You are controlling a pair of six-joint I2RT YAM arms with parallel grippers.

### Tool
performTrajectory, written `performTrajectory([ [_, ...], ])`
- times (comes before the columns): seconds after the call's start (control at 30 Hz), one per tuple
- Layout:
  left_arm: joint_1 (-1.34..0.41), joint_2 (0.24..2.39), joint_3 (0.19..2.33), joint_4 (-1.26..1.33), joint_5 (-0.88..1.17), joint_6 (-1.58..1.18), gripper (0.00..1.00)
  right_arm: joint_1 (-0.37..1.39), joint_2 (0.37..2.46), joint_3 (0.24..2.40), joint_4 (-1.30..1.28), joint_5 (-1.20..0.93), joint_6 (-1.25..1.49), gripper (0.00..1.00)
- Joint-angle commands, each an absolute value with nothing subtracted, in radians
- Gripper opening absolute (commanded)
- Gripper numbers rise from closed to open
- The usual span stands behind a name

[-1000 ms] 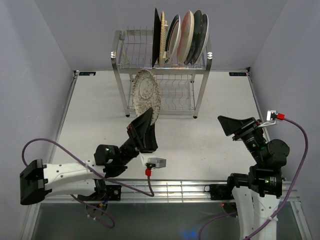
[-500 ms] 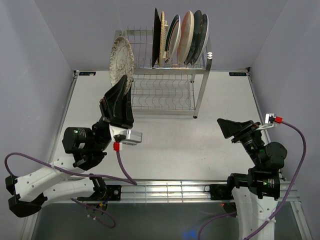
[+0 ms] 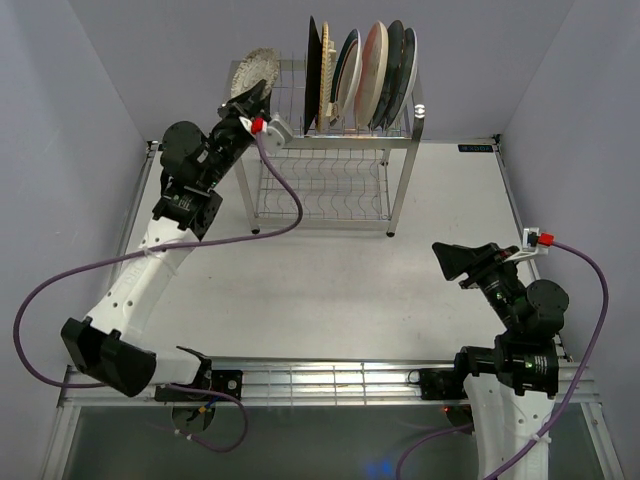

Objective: Load the plates into the dish rack
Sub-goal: Insert the plate into the dish rack.

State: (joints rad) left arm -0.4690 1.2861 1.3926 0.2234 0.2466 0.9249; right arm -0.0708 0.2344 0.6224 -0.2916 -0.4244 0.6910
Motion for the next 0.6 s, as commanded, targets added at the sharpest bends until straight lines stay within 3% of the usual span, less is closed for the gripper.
performTrajectory([
  [0.0,-0.376,1.321,1.509,0.173,0.426,0.796,0.00,-0.072,0.230,0.609,-0.275,-0.440,0.644,0.72],
  [0.2,-0.232,1.430,1.657,0.129,0.609,0.654,0.00,-0.072,0.206,0.624,-0.296,-0.443,0.620,0.72],
  [0.57,-0.221,1.522,1.717,0.098,0.726,0.709,0.00,-0.072,0.201,0.611,-0.295,-0.489,0.614,0.71],
])
